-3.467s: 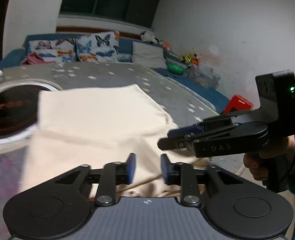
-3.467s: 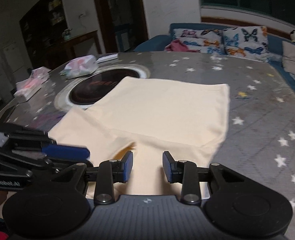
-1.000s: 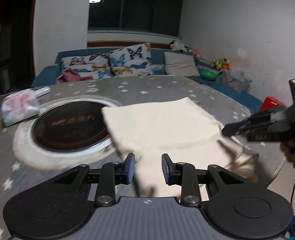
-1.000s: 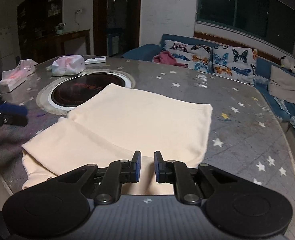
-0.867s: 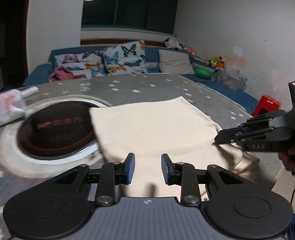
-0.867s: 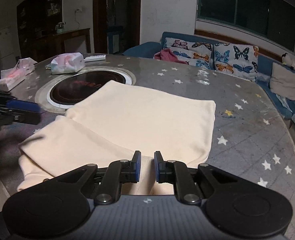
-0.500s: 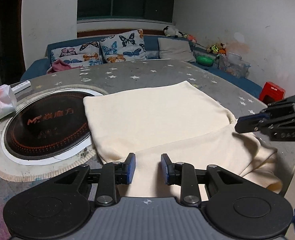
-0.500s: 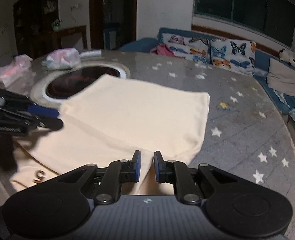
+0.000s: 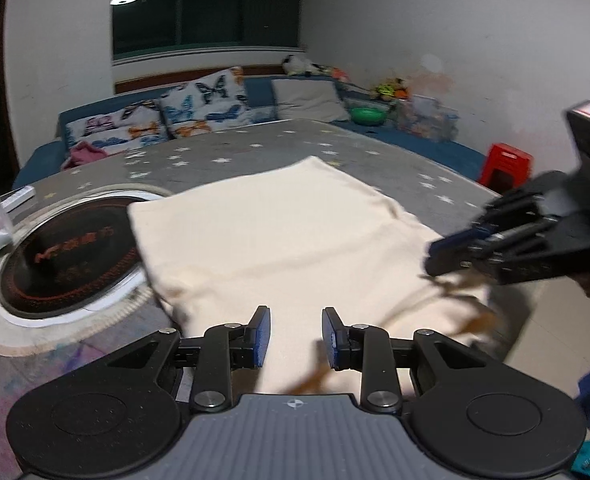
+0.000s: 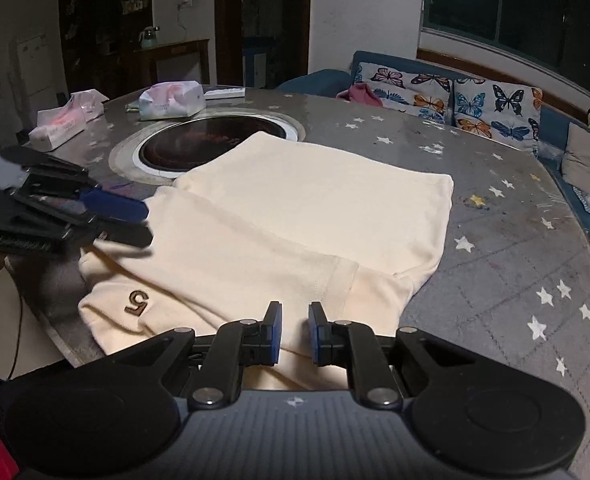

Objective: Fold clothes

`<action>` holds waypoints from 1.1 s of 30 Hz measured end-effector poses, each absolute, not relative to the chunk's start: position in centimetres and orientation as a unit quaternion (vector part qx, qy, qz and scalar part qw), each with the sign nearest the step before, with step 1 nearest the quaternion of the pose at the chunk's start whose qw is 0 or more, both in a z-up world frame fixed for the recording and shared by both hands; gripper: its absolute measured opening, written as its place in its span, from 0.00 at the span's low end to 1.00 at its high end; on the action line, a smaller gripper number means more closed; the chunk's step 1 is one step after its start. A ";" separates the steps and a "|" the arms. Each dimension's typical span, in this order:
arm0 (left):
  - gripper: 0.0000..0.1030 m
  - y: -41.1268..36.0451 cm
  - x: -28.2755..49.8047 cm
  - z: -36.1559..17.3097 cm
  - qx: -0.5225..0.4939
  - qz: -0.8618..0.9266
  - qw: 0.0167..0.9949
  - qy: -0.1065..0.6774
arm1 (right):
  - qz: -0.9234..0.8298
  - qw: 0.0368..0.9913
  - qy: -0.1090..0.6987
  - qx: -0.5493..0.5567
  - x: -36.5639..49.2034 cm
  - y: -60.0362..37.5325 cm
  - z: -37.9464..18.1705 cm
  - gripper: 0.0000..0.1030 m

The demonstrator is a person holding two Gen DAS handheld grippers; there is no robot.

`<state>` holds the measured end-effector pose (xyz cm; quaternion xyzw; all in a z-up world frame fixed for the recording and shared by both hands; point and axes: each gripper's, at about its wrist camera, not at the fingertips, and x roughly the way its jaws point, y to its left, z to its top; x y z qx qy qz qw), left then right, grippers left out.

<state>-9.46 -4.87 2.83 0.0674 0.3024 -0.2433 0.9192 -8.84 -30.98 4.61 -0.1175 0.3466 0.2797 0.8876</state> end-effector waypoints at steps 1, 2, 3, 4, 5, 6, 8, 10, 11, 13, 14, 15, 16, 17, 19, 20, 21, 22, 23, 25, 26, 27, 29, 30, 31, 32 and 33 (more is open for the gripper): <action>0.30 -5.1 -9.7 2.6 0.072 -0.248 0.917 0.304 | 0.278 0.887 0.350 -0.118 -8.9 -31.0 4.4 0.12; 0.30 -5.4 -10.0 2.4 0.076 -0.253 0.915 0.306 | 0.277 0.887 0.350 -0.119 -8.9 -31.0 4.2 0.12; 0.30 -5.7 -10.2 2.2 0.080 -0.257 0.913 0.308 | 0.276 0.888 0.348 -0.119 -9.0 -31.0 4.2 0.12; 0.30 -5.8 -10.4 1.9 0.084 -0.257 0.912 0.308 | 0.275 0.888 0.347 -0.120 -9.1 -31.0 4.2 0.12; 0.30 -6.0 -10.5 1.7 0.088 -0.258 0.911 0.309 | 0.275 0.888 0.347 -0.121 -9.2 -30.9 4.2 0.12; 0.30 -6.1 -10.7 1.5 0.092 -0.258 0.911 0.309 | 0.275 0.888 0.347 -0.122 -9.2 -30.9 4.2 0.12; 0.30 -6.0 -10.9 1.7 0.092 -0.257 0.911 0.308 | 0.275 0.888 0.346 -0.127 -9.4 -30.9 4.2 0.12; 0.30 -5.7 -11.2 2.2 0.090 -0.258 0.912 0.305 | 0.275 0.888 0.344 -0.132 -9.6 -30.9 4.3 0.12; 0.30 -5.6 -11.5 2.4 0.094 -0.259 0.913 0.301 | 0.275 0.888 0.343 -0.132 -9.7 -31.0 4.5 0.12; 0.31 -5.2 -12.1 2.8 0.102 -0.265 0.911 0.298 | 0.276 0.889 0.342 -0.132 -10.0 -31.1 4.9 0.12; 0.33 -5.0 -12.4 3.0 0.107 -0.270 0.909 0.298 | 0.277 0.889 0.340 -0.131 -10.3 -31.3 5.2 0.12; 0.37 -4.8 -12.8 3.1 0.112 -0.274 0.908 0.298 | 0.277 0.889 0.339 -0.132 -10.5 -31.5 5.5 0.12; 0.40 -4.8 -13.2 3.2 0.119 -0.278 0.906 0.297 | 0.277 0.890 0.337 -0.134 -10.8 -31.7 5.7 0.12; 0.42 -4.9 -13.6 3.1 0.128 -0.282 0.904 0.296 | 0.277 0.890 0.336 -0.136 -11.1 -31.8 5.9 0.13; 0.43 -5.0 -14.4 2.8 0.147 -0.290 0.899 0.294 | 0.275 0.889 0.336 -0.142 -11.7 -32.2 6.2 0.15; 0.44 -5.1 -14.8 2.7 0.156 -0.293 0.897 0.292 | 0.274 0.889 0.337 -0.145 -12.0 -32.3 6.3 0.17; 0.44 -5.4 -15.1 2.5 0.167 -0.296 0.895 0.289 | 0.273 0.888 0.338 -0.148 -12.2 -32.4 6.3 0.19; 0.44 -5.6 -15.4 2.3 0.176 -0.299 0.894 0.286 | 0.272 0.888 0.339 -0.152 -12.5 -32.5 6.3 0.20; 0.44 -5.8 -15.5 2.2 0.181 -0.300 0.893 0.282 | 0.273 0.887 0.339 -0.156 -12.8 -32.6 6.3 0.24; 0.45 -6.3 -15.7 1.9 0.191 -0.303 0.893 0.274 | 0.272 0.886 0.337 -0.163 -13.4 -32.8 6.3 0.33; 0.45 -6.6 -15.6 1.7 0.192 -0.302 0.893 0.271 | 0.272 0.886 0.337 -0.167 -13.6 -32.9 6.3 0.34; 0.44 -6.8 -15.5 1.6 0.194 -0.302 0.894 0.269 | 0.273 0.885 0.336 -0.171 -13.8 -32.9 6.2 0.34; 0.44 -7.2 -15.2 1.3 0.196 -0.299 0.896 0.262 | 0.274 0.883 0.336 -0.181 -14.3 -32.7 6.0 0.41; 0.43 -7.3 -15.0 1.3 0.193 -0.300 0.898 0.260 | 0.275 0.882 0.334 -0.189 -14.5 -32.7 5.9 0.43; 0.41 -7.5 -14.9 1.3 0.190 -0.300 0.899 0.258 | 0.276 0.880 0.330 -0.199 -14.8 -32.6 5.8 0.43; 0.32 -7.5 -14.7 1.2 0.186 -0.300 0.900 0.257 | 0.277 0.879 0.327 -0.209 -15.1 -32.5 5.6 0.44; 0.22 -7.6 -14.5 1.3 0.182 -0.302 0.900 0.257 | 0.278 0.878 0.323 -0.218 -15.4 -32.4 5.5 0.47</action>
